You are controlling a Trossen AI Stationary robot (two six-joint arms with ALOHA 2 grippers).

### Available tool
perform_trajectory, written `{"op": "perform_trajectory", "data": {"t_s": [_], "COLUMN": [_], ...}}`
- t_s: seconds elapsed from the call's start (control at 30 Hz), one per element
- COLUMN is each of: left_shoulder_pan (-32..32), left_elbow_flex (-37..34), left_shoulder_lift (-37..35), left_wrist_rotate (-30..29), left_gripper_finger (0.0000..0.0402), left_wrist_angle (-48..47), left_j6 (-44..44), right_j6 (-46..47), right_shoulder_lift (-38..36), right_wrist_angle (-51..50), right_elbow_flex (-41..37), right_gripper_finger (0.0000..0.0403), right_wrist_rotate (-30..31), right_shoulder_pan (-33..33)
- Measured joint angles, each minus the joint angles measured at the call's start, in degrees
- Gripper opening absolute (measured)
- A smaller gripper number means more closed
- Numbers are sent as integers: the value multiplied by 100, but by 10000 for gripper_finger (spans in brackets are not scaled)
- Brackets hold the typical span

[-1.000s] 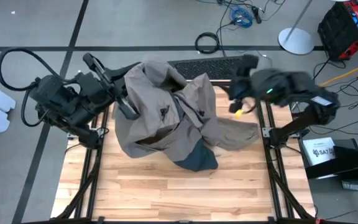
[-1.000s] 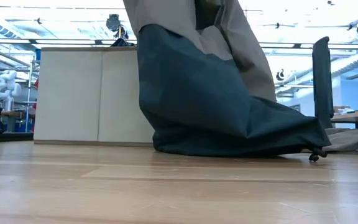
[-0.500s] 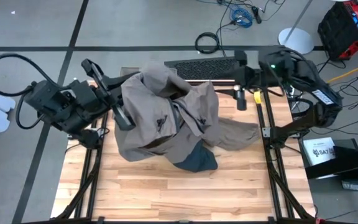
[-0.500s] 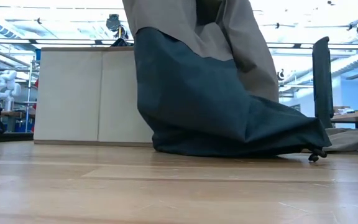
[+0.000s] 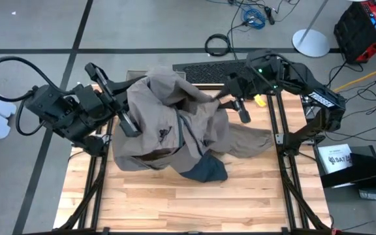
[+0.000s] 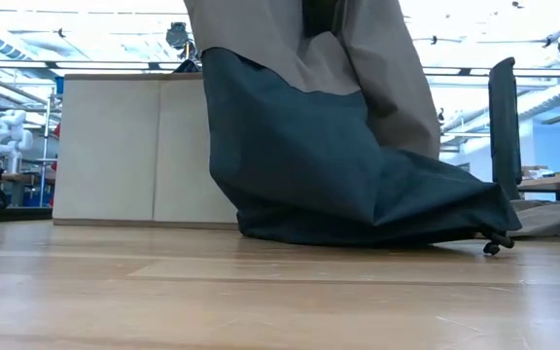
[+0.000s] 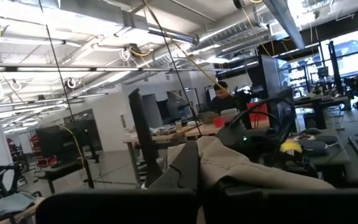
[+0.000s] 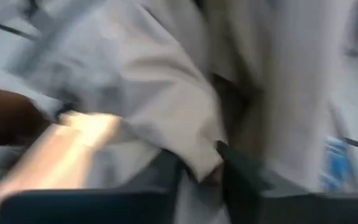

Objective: Sort clothes
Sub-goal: Put the brown jacket into the laundry organizer

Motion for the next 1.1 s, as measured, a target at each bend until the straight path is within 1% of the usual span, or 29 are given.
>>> {"op": "perform_trajectory", "data": {"t_s": [0.03, 0.07, 0.1, 0.27, 0.37, 0.4, 0.53, 0.6, 0.73, 0.87, 0.9, 0.93, 0.97, 1.0, 1.03, 1.1], "left_shoulder_pan": [0, 0, 0, -10, -107, -152, -340, -411, -417, -417, -419, -424, -428, -435, -439, -429], "left_elbow_flex": [0, 0, 0, 0, 0, 0, 0, -2, -2, -4, -4, -7, -7, -7, -7, -4], "left_shoulder_lift": [0, 0, 0, 0, 0, 0, 2, 2, 7, 60, 77, 88, 92, 92, 91, 81], "left_wrist_rotate": [-2, -2, -3, -7, 21, 128, 1169, 1773, 2990, 4326, 4568, 4668, 4619, 4391, 4034, 3115], "left_gripper_finger": [0, 0, 0, 0, 0, 0, 0, 0, 0, 0, 0, 0, 0, 0, 0, 0], "left_wrist_angle": [-2, -4, -5, -84, -175, -181, 67, 205, 149, 50, 54, 60, 91, 133, 188, 260], "left_j6": [0, 0, 2, -4, -191, -254, -308, -347, -583, -569, -509, -434, -374, -302, -242, -10], "right_j6": [150, 317, 527, 1552, 1892, 1922, 1641, 1282, 500, -30, -182, -335, -473, -600, -715, -920], "right_shoulder_lift": [-9, -27, -40, -263, -540, -672, -1236, -1439, -1555, -1435, -1415, -1406, -1406, -1424, -1448, -1512], "right_wrist_angle": [12, 18, 17, 109, 321, 431, 1212, 1779, 2676, 2877, 2900, 2956, 3024, 3092, 3162, 3213], "right_elbow_flex": [0, 0, 0, 0, 0, -2, -2, 7, 9, -1, -7, -7, -7, -7, -6, -4], "right_gripper_finger": [50, 26, 16, 2, 1, 1, 0, 0, 0, 0, 0, 0, 0, 0, 0, 0], "right_wrist_rotate": [-184, -322, -395, -359, 52, 260, 1245, 1512, 1571, 1582, 1605, 1676, 1797, 1973, 2210, 2899], "right_shoulder_pan": [69, 139, 236, 1133, 1916, 2205, 3402, 3949, 4704, 4973, 4999, 5023, 5047, 5065, 5066, 5066]}}
